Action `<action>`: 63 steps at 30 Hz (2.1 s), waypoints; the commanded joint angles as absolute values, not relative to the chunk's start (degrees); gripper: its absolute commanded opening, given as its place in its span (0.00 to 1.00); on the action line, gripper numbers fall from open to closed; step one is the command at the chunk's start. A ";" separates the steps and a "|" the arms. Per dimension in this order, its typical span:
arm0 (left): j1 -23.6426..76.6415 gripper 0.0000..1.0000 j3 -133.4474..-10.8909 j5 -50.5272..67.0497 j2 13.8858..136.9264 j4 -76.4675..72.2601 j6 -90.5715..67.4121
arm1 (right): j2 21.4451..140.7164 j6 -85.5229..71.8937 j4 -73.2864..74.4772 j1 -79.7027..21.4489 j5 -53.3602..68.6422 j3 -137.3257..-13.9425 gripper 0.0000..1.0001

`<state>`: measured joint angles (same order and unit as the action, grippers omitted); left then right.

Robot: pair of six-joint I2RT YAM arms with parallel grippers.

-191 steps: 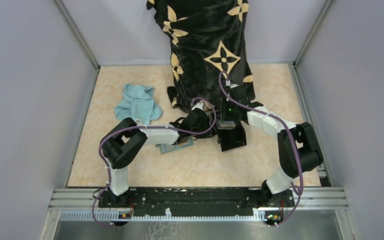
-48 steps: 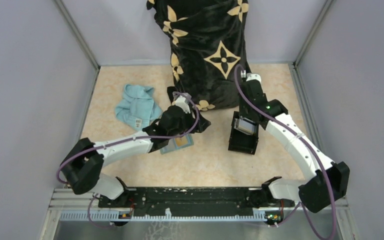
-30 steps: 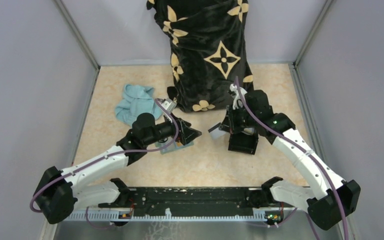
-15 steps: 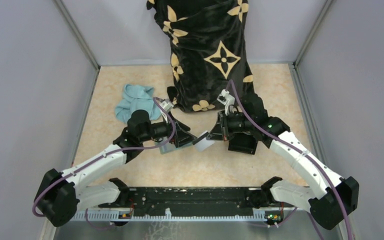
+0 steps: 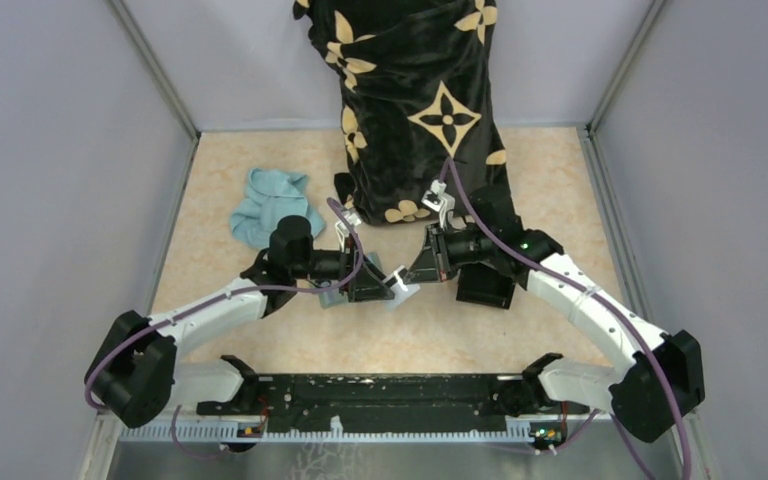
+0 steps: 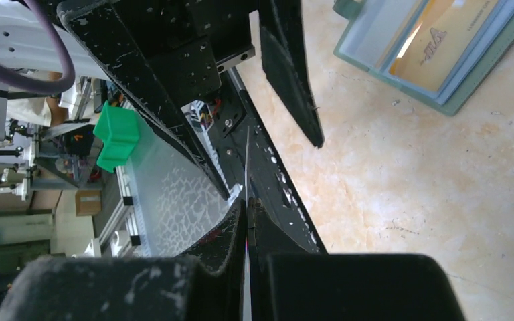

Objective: Put the credit cards into the card holder
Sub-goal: Pick up the credit card from the storage box.

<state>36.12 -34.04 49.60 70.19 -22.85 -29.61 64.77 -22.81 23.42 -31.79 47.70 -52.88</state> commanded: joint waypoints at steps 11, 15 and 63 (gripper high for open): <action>34.59 0.00 -34.10 60.73 73.81 -34.16 -34.88 | 69.13 -23.91 18.13 -32.28 48.48 -54.32 0.00; 34.21 0.00 -31.86 55.29 72.30 -34.41 -35.03 | 67.58 -23.84 18.02 -32.26 43.17 -54.66 0.22; 40.52 0.00 -8.14 4.19 69.35 -69.63 -67.89 | 76.27 -50.62 -38.93 -37.41 31.57 -32.35 0.39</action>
<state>40.16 -7.44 3.09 67.77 -64.42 -66.89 75.53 -49.69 -32.08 -36.75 29.67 -31.70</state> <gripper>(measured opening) 0.008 0.397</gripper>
